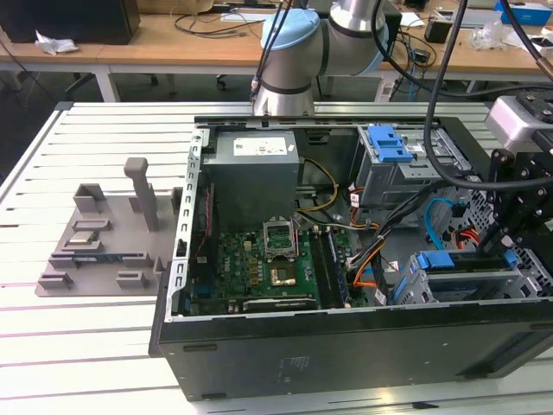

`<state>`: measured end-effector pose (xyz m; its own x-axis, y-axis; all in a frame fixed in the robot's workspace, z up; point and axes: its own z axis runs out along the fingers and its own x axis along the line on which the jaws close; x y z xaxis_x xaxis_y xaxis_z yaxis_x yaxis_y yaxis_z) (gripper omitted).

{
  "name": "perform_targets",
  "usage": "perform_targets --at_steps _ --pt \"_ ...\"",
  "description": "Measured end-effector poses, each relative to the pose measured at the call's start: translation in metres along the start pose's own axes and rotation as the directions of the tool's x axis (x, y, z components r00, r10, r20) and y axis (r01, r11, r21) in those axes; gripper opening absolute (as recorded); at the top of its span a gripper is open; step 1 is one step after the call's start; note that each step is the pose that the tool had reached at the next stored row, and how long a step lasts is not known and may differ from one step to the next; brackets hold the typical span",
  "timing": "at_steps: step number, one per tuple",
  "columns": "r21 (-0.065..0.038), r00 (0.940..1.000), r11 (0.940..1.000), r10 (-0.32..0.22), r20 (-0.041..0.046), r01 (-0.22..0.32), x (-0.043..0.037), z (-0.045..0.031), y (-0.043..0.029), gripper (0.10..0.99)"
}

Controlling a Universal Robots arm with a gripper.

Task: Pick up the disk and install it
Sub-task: 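Insert the first disk wire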

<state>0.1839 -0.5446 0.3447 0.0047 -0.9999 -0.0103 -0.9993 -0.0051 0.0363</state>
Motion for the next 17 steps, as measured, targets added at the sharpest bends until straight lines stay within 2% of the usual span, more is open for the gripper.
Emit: perform_targets --at_steps 7,10,14,17 --pt "0.000 1.0000 1.0000 0.000 0.0008 0.000 0.0000 0.0002 -0.0004 0.165" --pt "0.000 1.0000 1.0000 0.000 0.0011 0.000 -0.0001 -0.0047 -0.0002 0.165" --pt "0.000 0.9997 0.9997 0.026 0.0014 -0.026 0.0000 -0.0038 -0.0003 0.165" --pt "0.000 0.9997 0.9997 0.026 0.0017 -0.026 0.0000 -0.0029 -0.0003 0.165"
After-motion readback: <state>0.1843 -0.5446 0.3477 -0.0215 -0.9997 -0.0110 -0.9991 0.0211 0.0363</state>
